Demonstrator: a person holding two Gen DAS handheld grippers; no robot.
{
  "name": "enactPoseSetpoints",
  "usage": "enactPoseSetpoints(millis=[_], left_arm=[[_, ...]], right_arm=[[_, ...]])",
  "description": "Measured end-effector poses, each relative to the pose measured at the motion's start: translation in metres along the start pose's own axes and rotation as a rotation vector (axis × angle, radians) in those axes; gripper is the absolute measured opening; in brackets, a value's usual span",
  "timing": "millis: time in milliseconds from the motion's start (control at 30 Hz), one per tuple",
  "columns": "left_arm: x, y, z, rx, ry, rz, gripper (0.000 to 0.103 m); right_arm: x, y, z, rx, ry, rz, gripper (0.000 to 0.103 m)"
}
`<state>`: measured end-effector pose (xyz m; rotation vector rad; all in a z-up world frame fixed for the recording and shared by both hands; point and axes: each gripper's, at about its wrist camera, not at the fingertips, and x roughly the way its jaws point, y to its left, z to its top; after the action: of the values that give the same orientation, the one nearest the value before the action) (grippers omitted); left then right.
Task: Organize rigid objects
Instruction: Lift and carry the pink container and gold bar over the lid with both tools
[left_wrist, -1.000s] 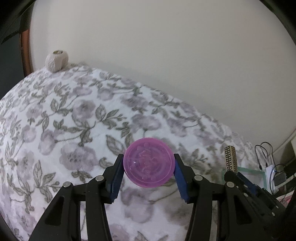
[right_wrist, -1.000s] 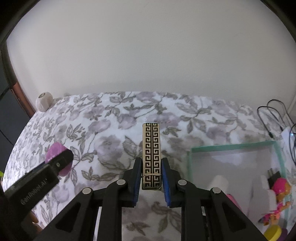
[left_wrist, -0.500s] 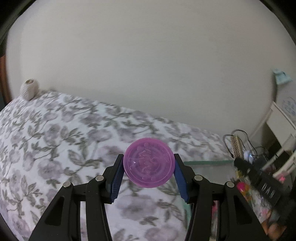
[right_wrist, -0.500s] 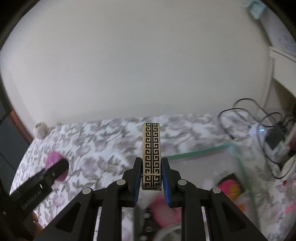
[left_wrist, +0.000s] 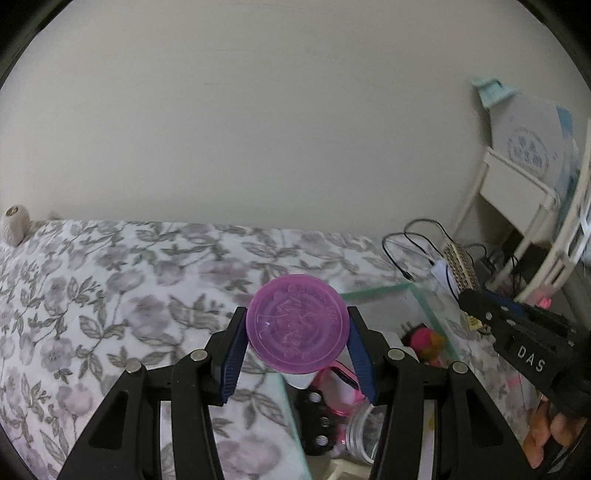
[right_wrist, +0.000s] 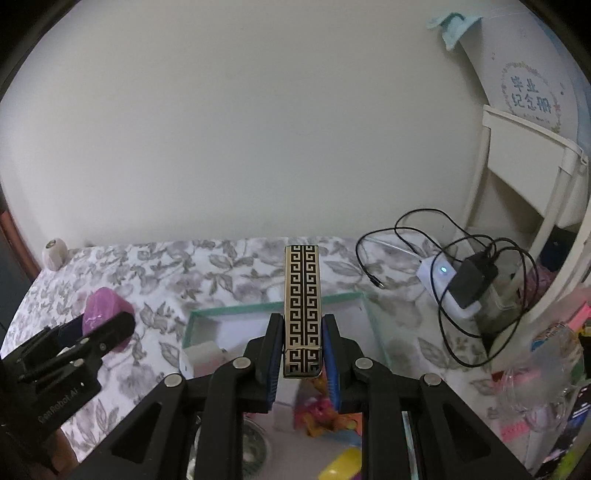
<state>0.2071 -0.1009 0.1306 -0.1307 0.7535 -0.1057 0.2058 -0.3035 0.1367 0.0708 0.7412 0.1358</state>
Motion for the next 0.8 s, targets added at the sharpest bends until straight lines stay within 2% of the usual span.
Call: enactPoseSetpoints(millis=[233, 333, 600, 800], left_arm=[[0.015, -0.03, -0.019, 0.083, 0.038, -0.026, 0.053], [0.025, -0.037, -0.027, 0.105, 0.069, -0.02, 0.053], [0.043, -0.036, -0.041, 0.111, 0.137, -0.007, 0.053], [0.054, -0.033, -0.047, 0.099, 0.182, -0.011, 0.053]], right_arm=[[0.012, -0.005, -0.007, 0.007, 0.038, 0.029, 0.023], [0.026, -0.005, -0.016, 0.021, 0.091, 0.065, 0.023], [0.055, -0.003, -0.037, 0.001, 0.192, 0.039, 0.023], [0.06, -0.001, -0.039, -0.003, 0.21, 0.047, 0.023]])
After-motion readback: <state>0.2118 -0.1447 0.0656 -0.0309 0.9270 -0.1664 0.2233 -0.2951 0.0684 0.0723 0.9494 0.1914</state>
